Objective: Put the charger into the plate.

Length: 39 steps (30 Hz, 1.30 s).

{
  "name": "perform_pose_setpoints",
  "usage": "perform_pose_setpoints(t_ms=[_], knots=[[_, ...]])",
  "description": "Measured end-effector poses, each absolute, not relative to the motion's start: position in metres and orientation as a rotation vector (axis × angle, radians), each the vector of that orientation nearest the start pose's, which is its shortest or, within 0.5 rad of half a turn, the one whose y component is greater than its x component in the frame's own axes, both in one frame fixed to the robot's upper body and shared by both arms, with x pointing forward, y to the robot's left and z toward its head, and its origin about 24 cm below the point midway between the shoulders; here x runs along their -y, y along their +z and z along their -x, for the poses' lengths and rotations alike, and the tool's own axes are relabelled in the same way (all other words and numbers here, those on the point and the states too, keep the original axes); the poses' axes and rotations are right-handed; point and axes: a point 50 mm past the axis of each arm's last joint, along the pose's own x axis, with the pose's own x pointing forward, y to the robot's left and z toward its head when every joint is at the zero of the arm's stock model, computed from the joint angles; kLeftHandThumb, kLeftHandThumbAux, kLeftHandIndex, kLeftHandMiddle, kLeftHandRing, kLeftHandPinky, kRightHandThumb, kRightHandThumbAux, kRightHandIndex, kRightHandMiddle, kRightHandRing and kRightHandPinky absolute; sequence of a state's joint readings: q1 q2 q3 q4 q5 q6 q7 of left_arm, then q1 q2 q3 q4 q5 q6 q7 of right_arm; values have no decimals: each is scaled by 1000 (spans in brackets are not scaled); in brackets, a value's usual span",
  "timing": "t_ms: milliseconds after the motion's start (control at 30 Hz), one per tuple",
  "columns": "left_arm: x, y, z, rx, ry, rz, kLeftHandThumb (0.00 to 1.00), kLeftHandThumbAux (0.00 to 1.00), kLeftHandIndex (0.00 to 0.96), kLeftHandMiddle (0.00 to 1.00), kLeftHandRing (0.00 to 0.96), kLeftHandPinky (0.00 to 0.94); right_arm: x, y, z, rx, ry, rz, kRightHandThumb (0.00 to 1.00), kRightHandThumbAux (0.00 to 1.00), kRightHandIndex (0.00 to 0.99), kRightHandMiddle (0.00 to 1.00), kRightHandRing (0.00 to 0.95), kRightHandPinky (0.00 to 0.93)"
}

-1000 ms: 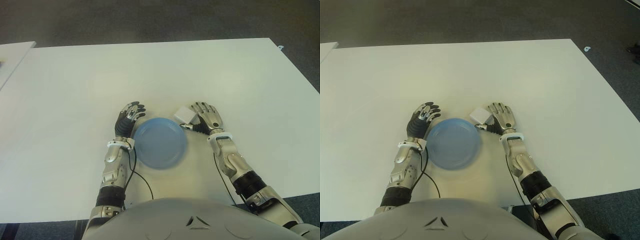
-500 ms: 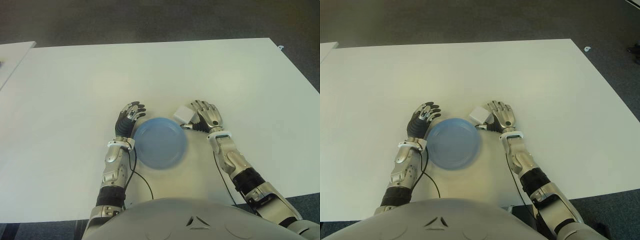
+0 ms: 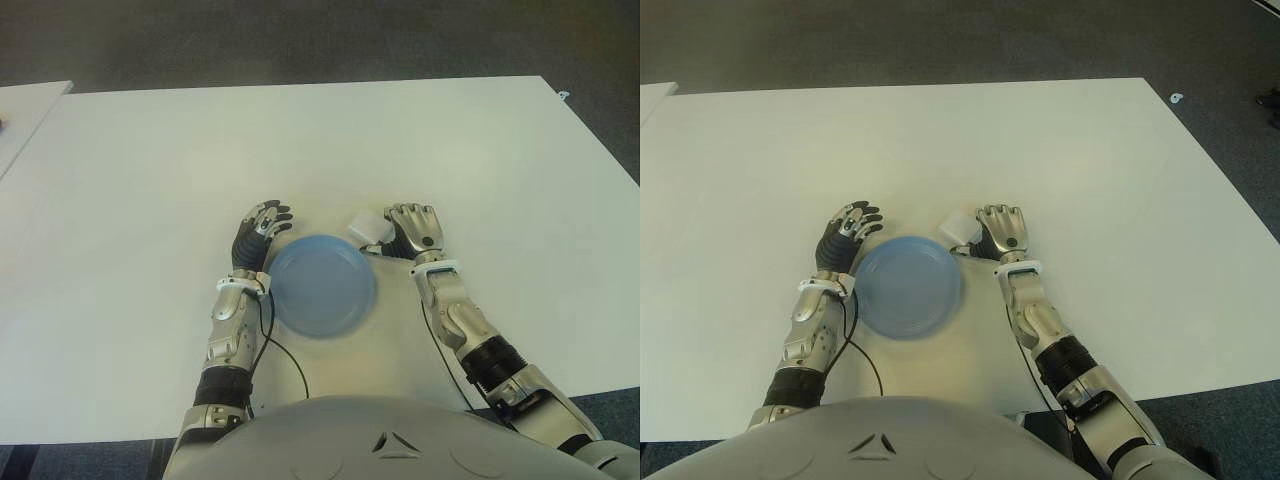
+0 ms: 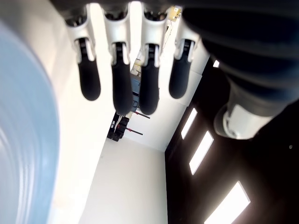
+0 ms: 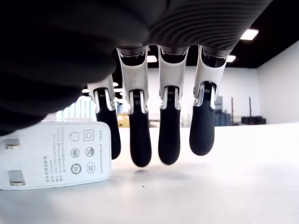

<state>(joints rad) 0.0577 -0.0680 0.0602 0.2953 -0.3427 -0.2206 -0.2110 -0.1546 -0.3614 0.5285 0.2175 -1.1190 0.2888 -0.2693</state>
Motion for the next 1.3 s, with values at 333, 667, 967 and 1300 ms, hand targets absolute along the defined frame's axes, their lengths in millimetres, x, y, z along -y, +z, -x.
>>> perform_pose_setpoints(t_ms=[333,667,967,1300], knots=[[-148,-17,-230,-79,-25,408,0,558,339,385,376,363,135,17,-263,120,112,1570,736,705,442,796,808,850],[-148,-17,-230,-79,-18,408,0,563,334,377,369,358,135,21,-262,99,107,1510,736,707,441,815,825,857],[-148,-17,-230,-80,-13,407,0,558,339,380,373,365,136,22,-260,86,114,1475,734,709,440,827,832,860],[-148,-16,-231,-80,-13,407,0,552,341,383,376,367,138,27,-261,138,83,1397,736,709,440,846,848,873]])
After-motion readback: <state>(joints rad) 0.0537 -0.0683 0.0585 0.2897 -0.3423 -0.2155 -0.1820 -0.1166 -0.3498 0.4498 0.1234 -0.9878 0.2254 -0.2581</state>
